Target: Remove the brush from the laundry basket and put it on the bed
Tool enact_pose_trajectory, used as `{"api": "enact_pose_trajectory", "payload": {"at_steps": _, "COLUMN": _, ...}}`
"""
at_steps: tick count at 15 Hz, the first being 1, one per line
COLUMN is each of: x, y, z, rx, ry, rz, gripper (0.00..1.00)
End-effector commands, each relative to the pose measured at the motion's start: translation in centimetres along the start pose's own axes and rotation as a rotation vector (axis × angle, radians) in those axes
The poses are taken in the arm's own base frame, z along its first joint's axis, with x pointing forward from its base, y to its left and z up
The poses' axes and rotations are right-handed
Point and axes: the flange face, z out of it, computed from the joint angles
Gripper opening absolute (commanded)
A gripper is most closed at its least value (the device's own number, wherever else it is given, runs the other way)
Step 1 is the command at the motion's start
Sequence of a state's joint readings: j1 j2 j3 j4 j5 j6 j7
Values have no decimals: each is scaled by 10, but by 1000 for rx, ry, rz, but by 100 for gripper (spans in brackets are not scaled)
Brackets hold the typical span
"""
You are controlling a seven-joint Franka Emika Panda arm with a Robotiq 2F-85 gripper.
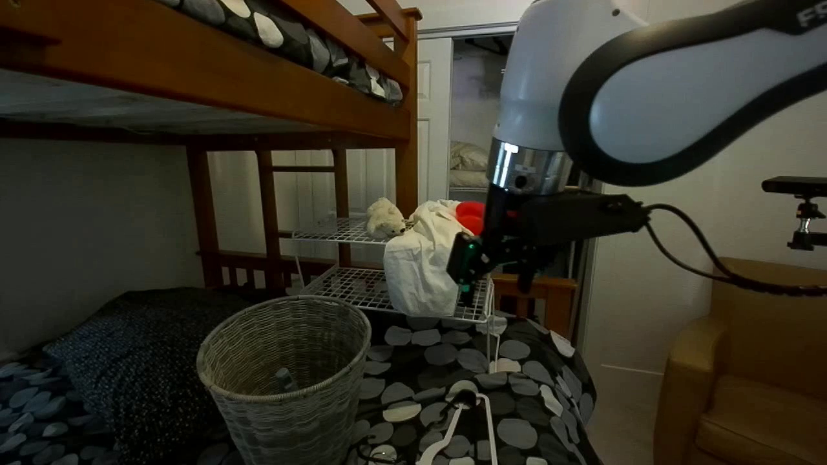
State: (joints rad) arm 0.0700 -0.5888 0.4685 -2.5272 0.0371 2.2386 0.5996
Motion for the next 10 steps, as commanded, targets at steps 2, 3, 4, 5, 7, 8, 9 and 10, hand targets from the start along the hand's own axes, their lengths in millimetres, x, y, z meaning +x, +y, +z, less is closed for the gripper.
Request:
{"api": "enact_pose_trajectory", "payload": {"at_steps": 2, "x": 73, "y": -54, "z": 8, "rx": 104, "ry": -42, "rz": -211, "gripper": 100}}
{"api": "enact_pose_trajectory", "payload": {"at_steps": 3, "x": 84, "y": -67, "z": 11, "rx": 116, "ry": -66, "rz": -255, "gripper": 100}}
{"api": "enact_pose_trajectory", "payload": {"at_steps": 4, "x": 96, "y": -79, "z": 15, "rx": 117, "ry": -83, "rz": -282, "gripper": 100}}
{"api": "enact_pose_trajectory", "payload": {"at_steps": 5, "x": 107, "y": -90, "z": 18, "rx": 118, "ry": -109, "rz": -306, "gripper": 100}}
{"api": "enact_pose_trajectory", "payload": {"at_steps": 7, "x": 92, "y": -78, "z": 11, "rx": 116, "ry": -75, "rz": -281, "gripper": 100}}
{"api": "enact_pose_trajectory", "payload": {"at_steps": 8, "x": 101, "y": -86, "z": 15, "rx": 122, "ry": -96, "rz": -301, "gripper": 100}}
{"api": "enact_pose_trajectory", "payload": {"at_steps": 9, "x": 106, "y": -91, "z": 19, "rx": 128, "ry": -109, "rz": -312, "gripper": 100}}
{"api": "enact_pose_trajectory", "payload": {"at_steps": 10, "x": 109, "y": -93, "z": 22, "rx": 130, "ry": -118, "rz": -317, "gripper": 100}}
